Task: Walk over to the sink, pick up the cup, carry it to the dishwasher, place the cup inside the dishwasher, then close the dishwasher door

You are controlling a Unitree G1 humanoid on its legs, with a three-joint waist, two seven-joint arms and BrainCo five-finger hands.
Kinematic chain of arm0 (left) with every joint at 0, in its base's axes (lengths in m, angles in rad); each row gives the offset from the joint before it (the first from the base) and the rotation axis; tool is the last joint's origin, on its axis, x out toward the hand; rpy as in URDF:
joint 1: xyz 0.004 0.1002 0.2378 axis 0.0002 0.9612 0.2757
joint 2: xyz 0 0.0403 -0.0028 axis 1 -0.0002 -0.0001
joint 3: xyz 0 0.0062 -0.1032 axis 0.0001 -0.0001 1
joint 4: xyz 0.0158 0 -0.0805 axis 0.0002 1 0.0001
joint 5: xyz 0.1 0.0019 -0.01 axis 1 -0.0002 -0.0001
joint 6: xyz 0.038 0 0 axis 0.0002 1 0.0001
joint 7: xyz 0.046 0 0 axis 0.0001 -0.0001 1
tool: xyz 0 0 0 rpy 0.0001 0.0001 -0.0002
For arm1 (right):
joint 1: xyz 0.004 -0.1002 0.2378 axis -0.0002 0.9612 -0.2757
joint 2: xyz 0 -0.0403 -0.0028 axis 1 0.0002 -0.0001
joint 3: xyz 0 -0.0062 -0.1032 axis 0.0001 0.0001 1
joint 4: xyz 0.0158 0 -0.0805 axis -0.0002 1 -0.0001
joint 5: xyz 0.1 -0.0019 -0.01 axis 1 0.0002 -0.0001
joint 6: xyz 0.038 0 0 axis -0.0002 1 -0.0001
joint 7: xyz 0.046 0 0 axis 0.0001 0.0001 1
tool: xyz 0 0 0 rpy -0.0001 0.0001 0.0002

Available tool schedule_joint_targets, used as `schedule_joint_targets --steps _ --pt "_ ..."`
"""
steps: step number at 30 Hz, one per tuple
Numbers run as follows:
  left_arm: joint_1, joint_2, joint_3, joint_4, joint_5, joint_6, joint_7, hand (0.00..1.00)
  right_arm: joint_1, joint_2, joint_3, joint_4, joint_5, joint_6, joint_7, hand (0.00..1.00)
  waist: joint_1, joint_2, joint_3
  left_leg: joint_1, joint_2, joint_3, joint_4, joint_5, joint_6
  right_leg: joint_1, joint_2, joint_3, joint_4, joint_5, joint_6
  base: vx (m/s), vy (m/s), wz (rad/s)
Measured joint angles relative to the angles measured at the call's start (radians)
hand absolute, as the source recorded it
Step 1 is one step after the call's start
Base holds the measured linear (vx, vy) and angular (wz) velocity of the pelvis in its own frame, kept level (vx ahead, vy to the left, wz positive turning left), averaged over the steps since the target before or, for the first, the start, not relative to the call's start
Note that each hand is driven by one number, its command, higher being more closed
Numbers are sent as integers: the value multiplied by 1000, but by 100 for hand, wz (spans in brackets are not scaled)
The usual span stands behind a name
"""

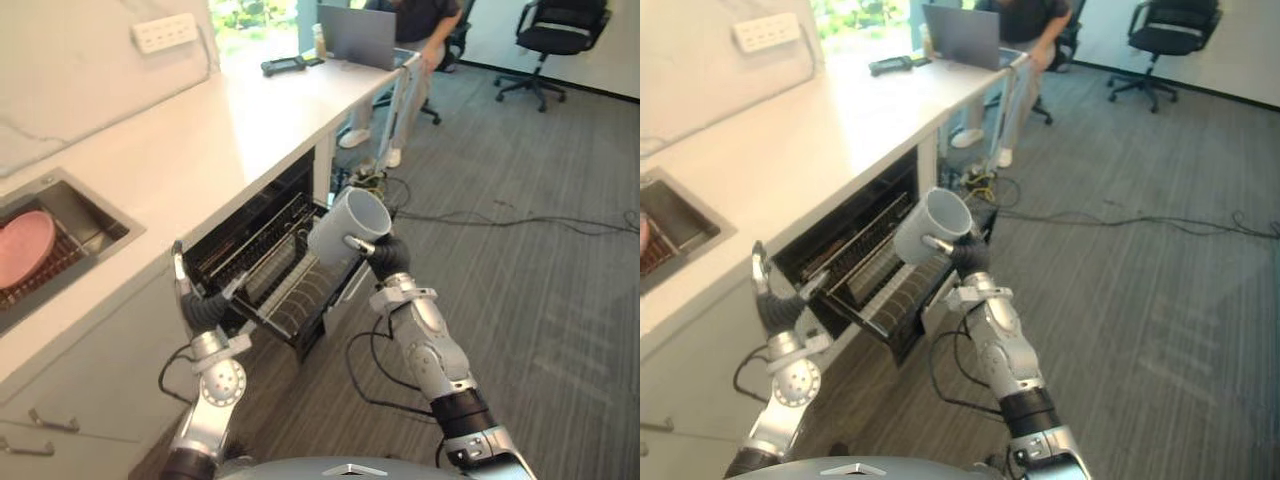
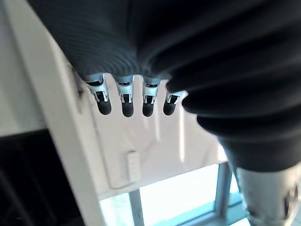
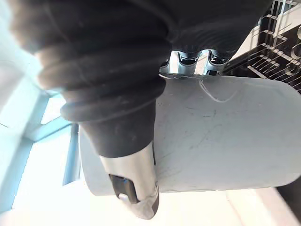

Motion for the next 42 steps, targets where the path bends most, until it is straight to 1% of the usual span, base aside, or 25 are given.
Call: schedule_joint_targets --steps 1,2,4,6,7,8,9,12,14,15,16,17,18,20,22,23,25,27,29,30,31,35,37,41,42 --pt "12 -2 10 10 -28 0 -25 0 -19 -5 -6 36 -16 9 0 100 6 0 0 -6 0 -6 0 3 1 0 0 -7 0 0 0 -25 0 41" --pt "36 0 17 32 -78 0 -78 0 -55 -15 -18 98 -39 23 0 100 12 -1 0 -22 -1 -30 0 8 3 1 0 -27 0 0 0 -35 -1 40" --pt "61 16 14 91 -144 21 -188 0 -116 -45 -27 201 -66 29 0 100 37 -1 1 -49 -2 -60 0 18 5 1 1 -58 -1 1 -1 -41 -3 49" --pt "93 34 -2 168 -210 68 -316 0 -217 -75 -24 344 -97 37 -1 100 61 -4 5 -86 -4 -99 0 31 9 -1 5 -96 -8 4 -3 -50 -1 53" --pt "113 49 -25 210 -240 96 -377 0 -300 -96 -23 448 -117 41 -2 100 85 -6 17 -104 -4 -116 0 38 11 -3 10 -111 -17 10 -6 -62 5 36" --pt "113 49 -25 210 -240 96 -377 0 -300 -96 -23 448 -117 41 -2 100 85 -6 17 -104 -4 -116 0 38 11 -3 10 -111 -17 10 -6 -70 14 35" --pt "133 57 -45 229 -251 104 -422 0 -386 -127 -21 536 -126 41 0 100 103 -4 44 -122 -6 -138 -2 41 12 -3 11 -133 -17 11 -7 -60 19 34" --pt "130 59 -73 244 -281 104 -475 0 -541 -201 -14 672 -151 42 2 100 135 7 111 -171 -14 -192 -5 63 16 -9 12 -186 -17 18 -8 -111 47 54" --pt "122 67 -72 257 -324 102 -511 0 -617 -242 -5 750 -151 43 10 100 153 11 143 -210 -22 -224 -5 76 20 -24 12 -216 -17 22 -7 -81 57 44" --pt "98 69 -65 286 -368 101 -545 0 -667 -267 -4 804 -153 47 14 100 167 14 170 -237 -27 -245 -4 85 23 -38 11 -230 -17 26 -7 -69 83 44" --pt "68 69 -63 320 -413 101 -578 0 -719 -291 -3 856 -164 48 23 100 173 20 206 -260 -35 -266 0 95 28 -42 9 -251 -17 33 -10 -66 92 43" --pt "56 69 -62 334 -431 102 -593 0 -741 -301 -2 875 -176 48 24 100 176 22 224 -270 -38 -274 0 103 28 -46 8 -261 -17 35 -9 -64 113 47" --pt "36 70 -62 357 -461 111 -624 0 -779 -323 3 909 -192 50 24 100 184 26 257 -291 -47 -296 0 112 30 -54 5 -275 -17 40 -6 -60 128 31" --pt "26 70 -63 368 -486 129 -658 0 -830 -346 19 948 -192 59 25 100 200 27 299 -318 -59 -304 0 124 44 -72 -4 -288 -17 46 -4 -41 146 27" --pt "18 69 -65 376 -511 131 -683 0 -862 -364 23 980 -194 76 30 100 213 35 332 -332 -70 -319 0 131 50 -77 -14 -298 -17 49 0 -15 175 22" --pt "10 70 -68 383 -519 131 -689 0 -865 -368 23 996 -211 90 30 100 225 39 338 -341 -81 -322 0 132 51 -82 -22 -300 -17 51 3 -9 184 17" --pt "9 73 -70 401 -548 130 -708 0 -869 -366 24 1019 -234 117 36 100 233 43 340 -355 -91 -327 0 131 53 -91 -31 -301 -17 50 9 -5 149 13" --pt "2 78 -74 408 -596 138 -748 0 -877 -374 26 1020 -263 143 49 100 247 52 346 -380 -96 -329 0 132 55 -115 -34 -300 -17 52 12 -14 123 4" --pt "-15 82 -92 426 -624 141 -775 0 -885 -388 40 1033 -270 158 51 100 252 71 359 -393 -100 -343 0 133 57 -118 -34 -313 -17 52 13 -44 128 14" --pt "-25 87 -106 436 -649 142 -790 0 -895 -395 56 1052 -272 164 53 100 256 78 362 -405 -102 -348 0 134 59 -127 -34 -318 -17 52 13 -66 137 12" --pt "-29 88 -107 439 -670 144 -807 0 -908 -401 64 1058 -298 182 53 100 264 81 363 -426 -102 -348 0 136 60 -149 -34 -317 -17 53 13 -57 120 6" --pt "-33 87 -110 440 -723 149 -840 0 -922 -406 65 1058 -334 201 53 100 283 91 372 -446 -104 -351 1 138 63 -167 -36 -320 -17 54 14 -39 111 3" --pt "-37 87 -111 443 -749 157 -864 0 -936 -406 68 1059 -359 201 50 100 301 102 378 -451 -105 -352 1 138 63 -173 -36 -320 -17 54 15 -30 106 0" --pt "-40 87 -111 444 -752 158 -888 0 -974 -411 73 1065 -393 201 47 100 315 124 392 -466 -105 -355 1 138 63 -184 -35 -322 -17 54 15 -46 118 1" --pt "-40 87 -111 446 -758 158 -890 0 -974 -412 74 1067 -408 201 45 0 323 127 394 -466 -105 -355 0 137 62 -184 -35 -322 -17 53 16 -40 133 0"
